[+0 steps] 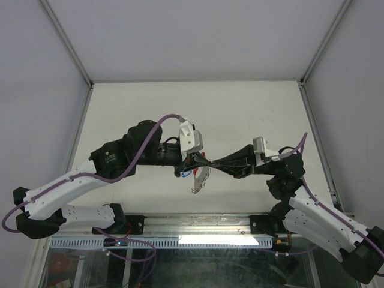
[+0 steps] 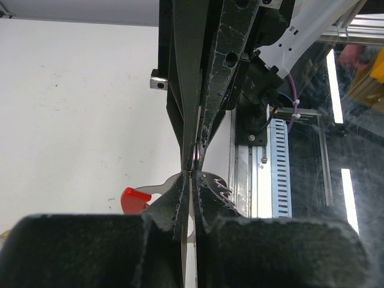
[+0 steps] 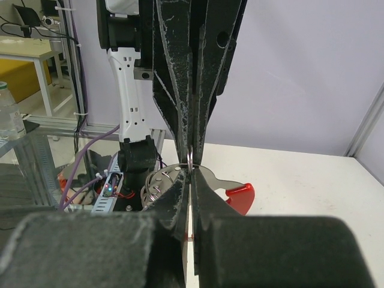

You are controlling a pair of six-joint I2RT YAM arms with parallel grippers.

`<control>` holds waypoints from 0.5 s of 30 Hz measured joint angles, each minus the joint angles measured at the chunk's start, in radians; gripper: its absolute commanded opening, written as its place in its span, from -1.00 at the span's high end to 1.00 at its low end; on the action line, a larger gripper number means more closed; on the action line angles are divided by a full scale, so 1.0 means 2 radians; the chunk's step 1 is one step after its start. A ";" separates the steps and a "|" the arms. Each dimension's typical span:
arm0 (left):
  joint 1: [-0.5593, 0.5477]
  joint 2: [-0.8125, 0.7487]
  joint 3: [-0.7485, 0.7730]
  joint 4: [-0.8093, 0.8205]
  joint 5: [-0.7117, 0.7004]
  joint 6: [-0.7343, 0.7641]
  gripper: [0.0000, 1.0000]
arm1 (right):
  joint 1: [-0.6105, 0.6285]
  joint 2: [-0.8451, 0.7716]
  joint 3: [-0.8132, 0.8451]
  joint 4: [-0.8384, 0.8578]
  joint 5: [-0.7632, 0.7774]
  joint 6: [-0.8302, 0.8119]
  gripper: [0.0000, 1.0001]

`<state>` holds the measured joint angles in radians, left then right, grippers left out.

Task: Put the keys on the keyring

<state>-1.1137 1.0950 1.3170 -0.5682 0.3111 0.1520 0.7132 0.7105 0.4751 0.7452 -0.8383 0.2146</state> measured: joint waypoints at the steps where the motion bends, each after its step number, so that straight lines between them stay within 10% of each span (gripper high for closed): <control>1: 0.000 0.000 0.001 -0.002 -0.002 0.000 1.00 | 0.000 0.000 0.001 -0.004 -0.001 -0.002 1.00; 15: 0.000 0.029 0.036 -0.049 -0.030 0.009 1.00 | -0.001 -0.012 0.022 -0.098 0.000 -0.052 0.70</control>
<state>-1.1137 1.1522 1.3895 -0.6666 0.2508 0.1707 0.7113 0.6857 0.5186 0.5495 -0.8383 0.1097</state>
